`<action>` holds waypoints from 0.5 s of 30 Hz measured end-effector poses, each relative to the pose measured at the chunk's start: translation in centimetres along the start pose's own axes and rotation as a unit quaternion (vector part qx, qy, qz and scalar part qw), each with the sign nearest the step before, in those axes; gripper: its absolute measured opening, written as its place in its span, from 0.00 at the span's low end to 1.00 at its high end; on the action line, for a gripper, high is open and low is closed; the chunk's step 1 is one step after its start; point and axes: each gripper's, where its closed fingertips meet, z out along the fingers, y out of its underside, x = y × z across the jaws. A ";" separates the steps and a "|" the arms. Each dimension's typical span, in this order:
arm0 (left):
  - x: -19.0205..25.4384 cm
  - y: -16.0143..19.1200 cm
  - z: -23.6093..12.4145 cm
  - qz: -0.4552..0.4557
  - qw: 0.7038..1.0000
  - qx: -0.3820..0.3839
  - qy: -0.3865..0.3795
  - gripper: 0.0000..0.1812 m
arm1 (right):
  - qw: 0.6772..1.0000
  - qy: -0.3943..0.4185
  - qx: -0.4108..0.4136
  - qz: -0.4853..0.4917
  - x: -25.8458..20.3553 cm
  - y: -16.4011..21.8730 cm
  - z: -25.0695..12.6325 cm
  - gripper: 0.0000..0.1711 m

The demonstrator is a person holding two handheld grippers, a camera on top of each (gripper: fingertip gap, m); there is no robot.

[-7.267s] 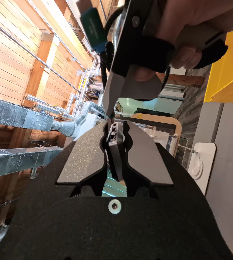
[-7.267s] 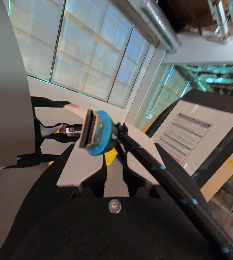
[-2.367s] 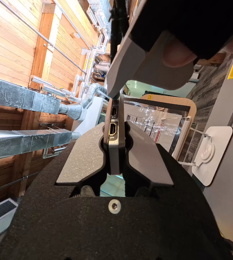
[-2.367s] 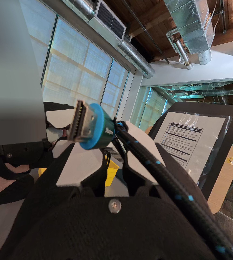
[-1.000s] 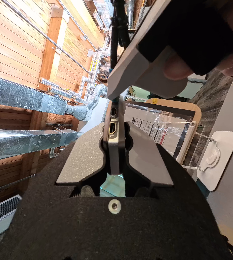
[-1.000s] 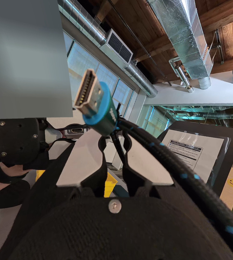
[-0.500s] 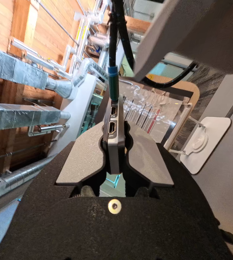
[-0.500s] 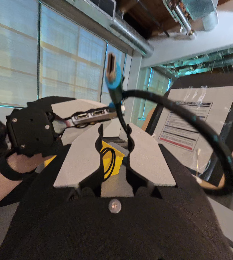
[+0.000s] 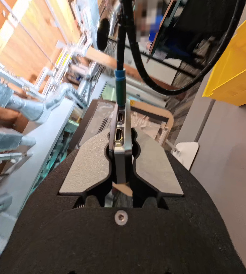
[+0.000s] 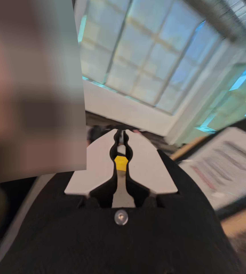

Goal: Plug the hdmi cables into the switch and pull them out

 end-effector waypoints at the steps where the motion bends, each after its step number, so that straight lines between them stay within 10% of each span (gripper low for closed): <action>1: 0.4 -0.7 -0.1 0.005 1.000 0.019 0.005 0.13 | 0.998 0.052 0.010 -0.023 2.2 -0.2 -2.2 0.03; 6: 1.3 -5.1 -1.1 0.063 0.994 0.087 -0.018 0.13 | 0.988 0.126 -0.018 -0.091 8.3 5.4 -7.4 0.09; 15: 6.0 -11.8 -2.1 0.293 0.946 0.123 -0.059 0.12 | 0.984 0.081 -0.076 -0.137 8.6 11.8 -4.9 0.08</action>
